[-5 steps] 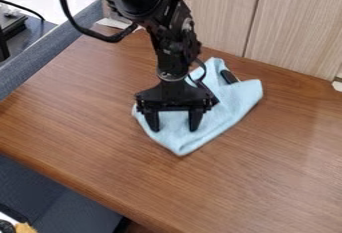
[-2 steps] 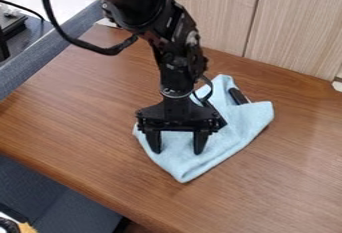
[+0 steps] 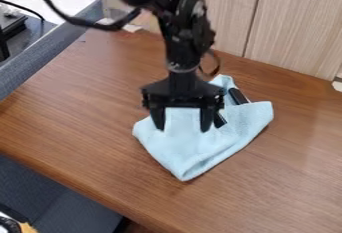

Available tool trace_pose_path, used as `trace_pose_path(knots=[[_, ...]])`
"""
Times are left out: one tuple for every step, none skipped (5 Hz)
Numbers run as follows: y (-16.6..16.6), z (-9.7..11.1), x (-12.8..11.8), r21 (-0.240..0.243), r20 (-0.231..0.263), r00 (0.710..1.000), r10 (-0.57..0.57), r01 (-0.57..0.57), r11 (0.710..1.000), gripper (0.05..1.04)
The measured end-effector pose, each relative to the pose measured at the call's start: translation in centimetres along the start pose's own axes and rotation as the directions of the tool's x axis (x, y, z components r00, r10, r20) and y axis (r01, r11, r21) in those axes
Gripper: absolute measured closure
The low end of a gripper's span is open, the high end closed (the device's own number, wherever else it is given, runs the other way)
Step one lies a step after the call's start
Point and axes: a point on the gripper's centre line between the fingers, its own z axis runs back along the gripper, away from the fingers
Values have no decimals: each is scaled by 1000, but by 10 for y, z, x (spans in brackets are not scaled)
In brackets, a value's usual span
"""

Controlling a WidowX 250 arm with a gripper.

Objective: Move the cloth from top left to bottom right

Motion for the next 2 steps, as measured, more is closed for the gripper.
trace_pose_path(knots=[[-9, 25, 8, 2, 25, 1000, -4, 4, 1000, 83], [-14, 51, 15, -31, 100, 995, 8, -5, 1000, 83]])
